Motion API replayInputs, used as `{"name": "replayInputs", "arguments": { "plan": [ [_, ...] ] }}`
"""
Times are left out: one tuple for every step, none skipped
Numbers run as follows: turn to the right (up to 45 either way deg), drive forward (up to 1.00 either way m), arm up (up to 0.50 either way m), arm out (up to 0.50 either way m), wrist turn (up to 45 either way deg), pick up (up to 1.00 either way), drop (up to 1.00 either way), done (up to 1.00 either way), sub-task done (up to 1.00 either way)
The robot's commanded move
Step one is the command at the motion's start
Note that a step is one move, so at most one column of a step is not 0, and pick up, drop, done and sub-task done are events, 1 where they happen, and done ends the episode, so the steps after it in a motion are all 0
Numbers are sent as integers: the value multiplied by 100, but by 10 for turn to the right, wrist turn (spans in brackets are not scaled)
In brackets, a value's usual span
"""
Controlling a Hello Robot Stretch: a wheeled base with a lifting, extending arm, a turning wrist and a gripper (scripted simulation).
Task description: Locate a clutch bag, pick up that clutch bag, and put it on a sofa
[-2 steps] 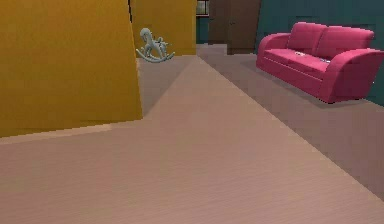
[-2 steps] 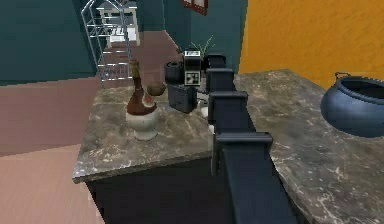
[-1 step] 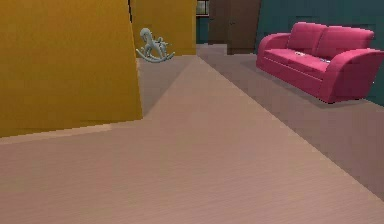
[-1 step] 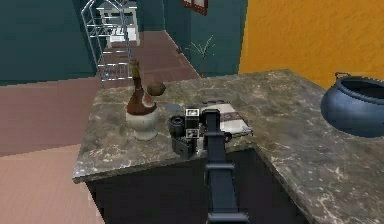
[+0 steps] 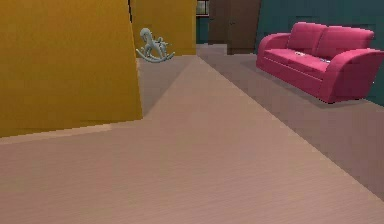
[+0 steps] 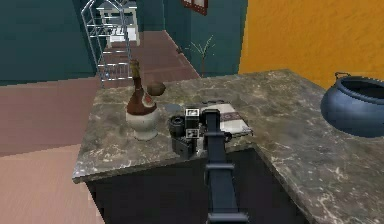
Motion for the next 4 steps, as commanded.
{"name": "replayInputs", "arguments": {
  "plan": [
    [0, 0, 10, 0, 0, 0, 0, 0, 0],
    [0, 0, 4, 0, 0, 0, 0, 0, 0],
    [0, 0, 0, 0, -450, 0, 0, 0, 0],
    [0, 0, 0, 0, -450, 0, 0, 0, 0]
  ]
}}
